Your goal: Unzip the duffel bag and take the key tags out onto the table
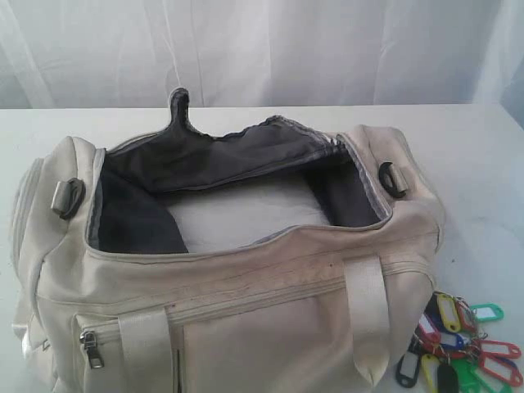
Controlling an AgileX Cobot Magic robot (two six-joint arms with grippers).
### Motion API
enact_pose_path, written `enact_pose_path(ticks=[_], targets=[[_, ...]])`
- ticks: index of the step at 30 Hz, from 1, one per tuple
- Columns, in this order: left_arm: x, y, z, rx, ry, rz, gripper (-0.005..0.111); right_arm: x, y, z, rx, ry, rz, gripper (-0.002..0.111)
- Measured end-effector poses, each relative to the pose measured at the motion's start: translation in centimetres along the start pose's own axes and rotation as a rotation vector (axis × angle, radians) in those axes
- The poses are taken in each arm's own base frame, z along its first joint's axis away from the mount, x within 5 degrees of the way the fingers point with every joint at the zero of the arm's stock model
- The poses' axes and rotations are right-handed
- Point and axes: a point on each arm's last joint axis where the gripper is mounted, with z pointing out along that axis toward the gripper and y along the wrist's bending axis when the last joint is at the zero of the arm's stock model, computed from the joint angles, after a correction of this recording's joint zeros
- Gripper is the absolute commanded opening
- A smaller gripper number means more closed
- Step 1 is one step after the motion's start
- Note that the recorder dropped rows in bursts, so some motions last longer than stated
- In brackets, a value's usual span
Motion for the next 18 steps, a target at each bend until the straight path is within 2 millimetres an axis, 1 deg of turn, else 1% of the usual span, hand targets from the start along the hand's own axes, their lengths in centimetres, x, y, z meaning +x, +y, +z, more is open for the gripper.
enact_pose_path(ticks=[3,11,18], targets=[[0.89,-0.47,0.04,0.051,0.077,-0.001,0.000,0.00,0.00,0.00,0.000,0.000,0.000,0.000],[0.93,-0.87,-0.04,0.120,0.077,0.016,0.000,0.00,0.00,0.00,0.000,0.000,0.000,0.000],[0.92,-0.89,-0.05,0.124,0.077,0.018,0.000,0.00,0.00,0.00,0.000,0.000,0.000,0.000]])
